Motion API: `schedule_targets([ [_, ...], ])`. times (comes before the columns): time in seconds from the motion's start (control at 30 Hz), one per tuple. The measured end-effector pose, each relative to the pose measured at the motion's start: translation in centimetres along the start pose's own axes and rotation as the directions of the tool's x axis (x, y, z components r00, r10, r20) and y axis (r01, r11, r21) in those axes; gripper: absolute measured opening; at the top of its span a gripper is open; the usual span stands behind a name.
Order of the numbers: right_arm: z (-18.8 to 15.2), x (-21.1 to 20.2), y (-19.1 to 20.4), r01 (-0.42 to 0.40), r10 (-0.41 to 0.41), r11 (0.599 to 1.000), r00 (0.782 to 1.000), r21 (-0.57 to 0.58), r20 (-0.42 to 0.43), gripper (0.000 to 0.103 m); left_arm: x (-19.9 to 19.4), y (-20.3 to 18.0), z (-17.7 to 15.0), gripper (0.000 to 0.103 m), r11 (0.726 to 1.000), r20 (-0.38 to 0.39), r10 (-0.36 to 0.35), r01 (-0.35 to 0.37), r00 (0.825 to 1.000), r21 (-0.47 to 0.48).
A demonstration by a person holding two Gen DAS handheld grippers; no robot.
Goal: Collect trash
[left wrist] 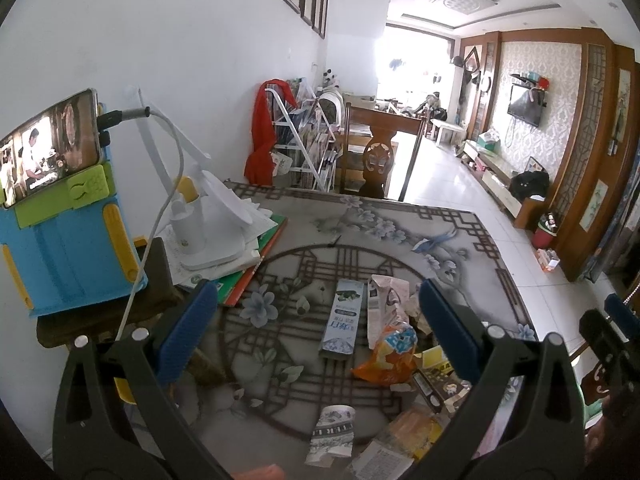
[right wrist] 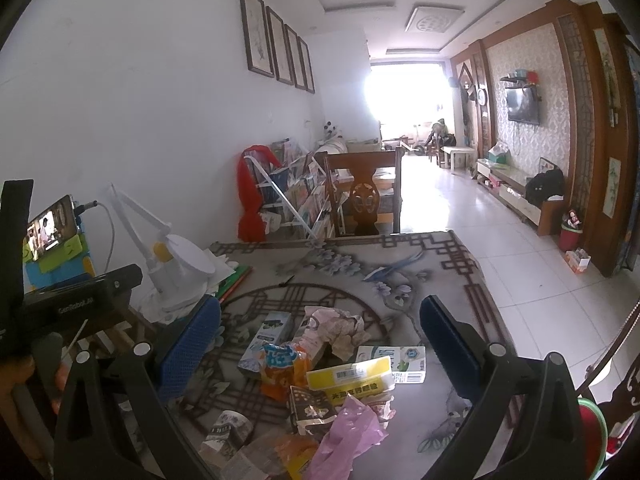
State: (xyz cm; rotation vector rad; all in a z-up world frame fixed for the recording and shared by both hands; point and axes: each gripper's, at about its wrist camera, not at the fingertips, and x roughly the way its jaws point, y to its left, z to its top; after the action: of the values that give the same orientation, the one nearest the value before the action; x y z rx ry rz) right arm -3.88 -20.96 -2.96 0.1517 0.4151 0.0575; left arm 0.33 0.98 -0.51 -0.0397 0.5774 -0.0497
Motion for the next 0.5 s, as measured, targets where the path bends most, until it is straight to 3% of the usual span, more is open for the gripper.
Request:
schedule_targets([
  [0.5,-0.67,0.08,0.28,0.006,-0.006,1.000,1.000,0.000,-0.011,0.096,0.21,0.22,-0.52,0.099,1.000,-0.011,0.007,-0.007,1.000,-0.008],
])
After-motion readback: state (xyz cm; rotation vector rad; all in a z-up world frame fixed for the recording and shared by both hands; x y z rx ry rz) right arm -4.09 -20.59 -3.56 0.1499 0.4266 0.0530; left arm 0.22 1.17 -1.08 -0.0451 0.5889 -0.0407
